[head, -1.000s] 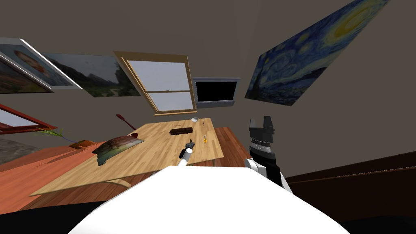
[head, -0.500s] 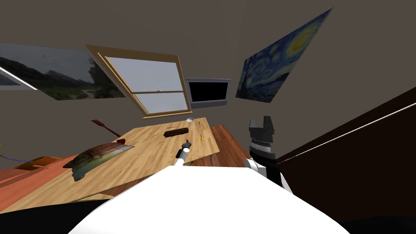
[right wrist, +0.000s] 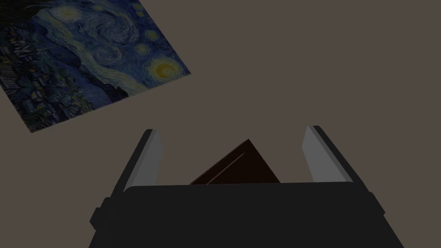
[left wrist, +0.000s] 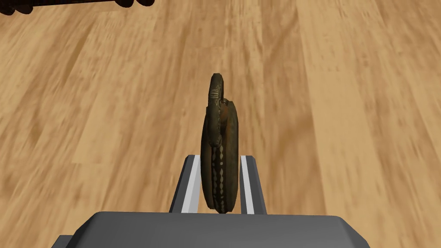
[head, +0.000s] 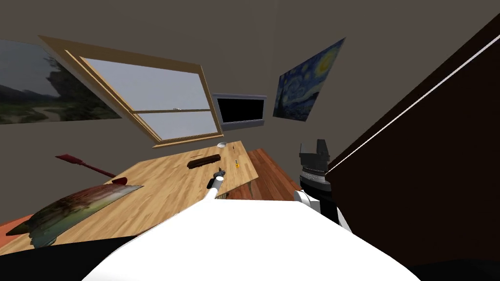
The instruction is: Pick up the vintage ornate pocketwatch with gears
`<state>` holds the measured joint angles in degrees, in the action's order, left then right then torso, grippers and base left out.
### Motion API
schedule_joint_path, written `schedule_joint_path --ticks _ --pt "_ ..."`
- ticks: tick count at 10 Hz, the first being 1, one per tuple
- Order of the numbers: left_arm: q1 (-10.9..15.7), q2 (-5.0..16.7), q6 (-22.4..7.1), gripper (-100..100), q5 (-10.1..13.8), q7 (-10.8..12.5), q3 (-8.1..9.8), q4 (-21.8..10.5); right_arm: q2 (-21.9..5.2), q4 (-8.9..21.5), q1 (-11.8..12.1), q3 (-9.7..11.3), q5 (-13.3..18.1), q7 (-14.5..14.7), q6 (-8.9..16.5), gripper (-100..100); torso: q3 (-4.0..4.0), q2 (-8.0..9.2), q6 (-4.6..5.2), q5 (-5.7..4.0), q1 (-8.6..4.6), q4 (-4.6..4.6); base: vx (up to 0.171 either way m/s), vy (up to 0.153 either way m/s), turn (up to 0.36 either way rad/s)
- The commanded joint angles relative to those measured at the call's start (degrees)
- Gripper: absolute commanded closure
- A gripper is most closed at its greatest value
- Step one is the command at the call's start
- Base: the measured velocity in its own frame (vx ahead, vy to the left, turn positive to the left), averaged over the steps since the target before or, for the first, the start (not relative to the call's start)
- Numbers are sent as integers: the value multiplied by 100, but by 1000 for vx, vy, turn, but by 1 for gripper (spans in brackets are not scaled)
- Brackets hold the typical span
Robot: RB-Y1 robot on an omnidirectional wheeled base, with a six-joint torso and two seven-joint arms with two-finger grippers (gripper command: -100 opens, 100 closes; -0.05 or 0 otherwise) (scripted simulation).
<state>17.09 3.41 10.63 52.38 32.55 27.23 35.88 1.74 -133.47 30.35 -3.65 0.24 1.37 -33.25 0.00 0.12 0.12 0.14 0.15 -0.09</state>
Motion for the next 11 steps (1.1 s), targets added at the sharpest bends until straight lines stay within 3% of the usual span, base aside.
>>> schedule_joint_path --ticks 1,2,4,5,6,7,10,11 --pt "-16 114 69 100 -76 246 -20 -108 0 0 0 0 0 0 0 0 0 0 0 0 0 0 -96 -22 -133" --pt "81 234 95 100 -181 374 212 -263 0 0 2 -1 0 0 0 0 -1 1 -15 0 6 -5 -101 -22 -189" --pt "178 354 122 100 -285 503 443 -419 0 0 0 0 0 0 0 0 5 8 -1 0 3 3 -103 -23 -289" --pt "275 475 148 100 -390 631 674 -575 0 0 1 -1 0 0 0 0 1 1 -11 -1 8 -1 -81 -28 -303" --pt "275 475 148 100 -390 631 674 -575 0 0 1 -1 0 0 0 0 -1 -3 -5 1 7 0 -67 -20 -133" --pt "372 595 174 100 -494 760 878 -731 0 0 2 -1 0 0 0 0 -3 -6 -15 0 10 -2 -86 -37 -252" --pt "373 580 144 100 -488 704 916 -707 -1 0 3 -2 0 0 0 0 -8 -16 -19 1 19 -4 -33 -10 -31" --pt "371 585 158 0 -490 732 908 -719 -1 0 3 -2 0 0 0 0 -13 -24 -16 3 21 -5 0 0 0"
